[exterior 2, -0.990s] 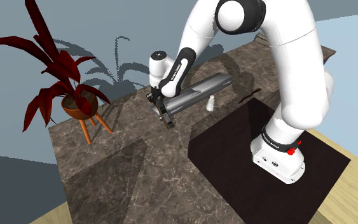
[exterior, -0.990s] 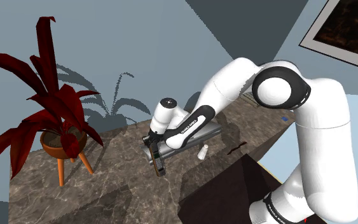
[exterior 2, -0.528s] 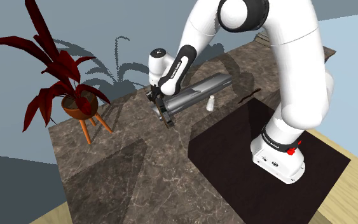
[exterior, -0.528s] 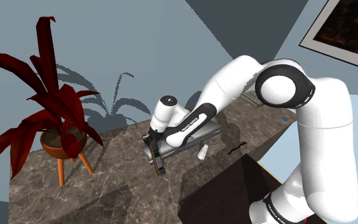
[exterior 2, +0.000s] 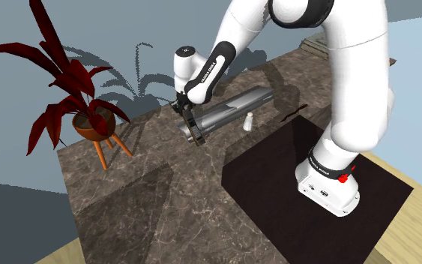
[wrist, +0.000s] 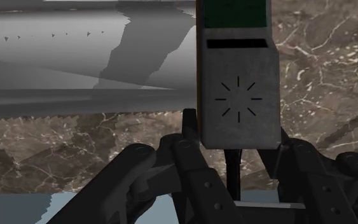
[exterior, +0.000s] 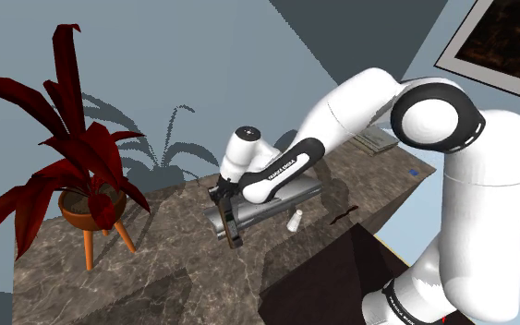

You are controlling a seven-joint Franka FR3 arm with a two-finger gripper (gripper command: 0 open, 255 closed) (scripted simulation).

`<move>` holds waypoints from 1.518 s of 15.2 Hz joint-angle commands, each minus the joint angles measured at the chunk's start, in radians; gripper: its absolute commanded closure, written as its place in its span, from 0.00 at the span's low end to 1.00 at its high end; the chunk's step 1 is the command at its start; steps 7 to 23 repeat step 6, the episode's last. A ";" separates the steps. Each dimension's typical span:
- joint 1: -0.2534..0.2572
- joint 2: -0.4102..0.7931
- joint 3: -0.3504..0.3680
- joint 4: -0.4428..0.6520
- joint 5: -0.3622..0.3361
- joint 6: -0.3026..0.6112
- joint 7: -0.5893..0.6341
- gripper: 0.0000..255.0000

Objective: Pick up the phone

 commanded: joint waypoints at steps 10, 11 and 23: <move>-0.016 -0.060 0.021 -0.012 0.021 -0.048 -0.021 1.00; -0.016 -0.060 0.021 -0.012 0.021 -0.048 -0.021 1.00; -0.016 -0.060 0.021 -0.012 0.021 -0.048 -0.021 1.00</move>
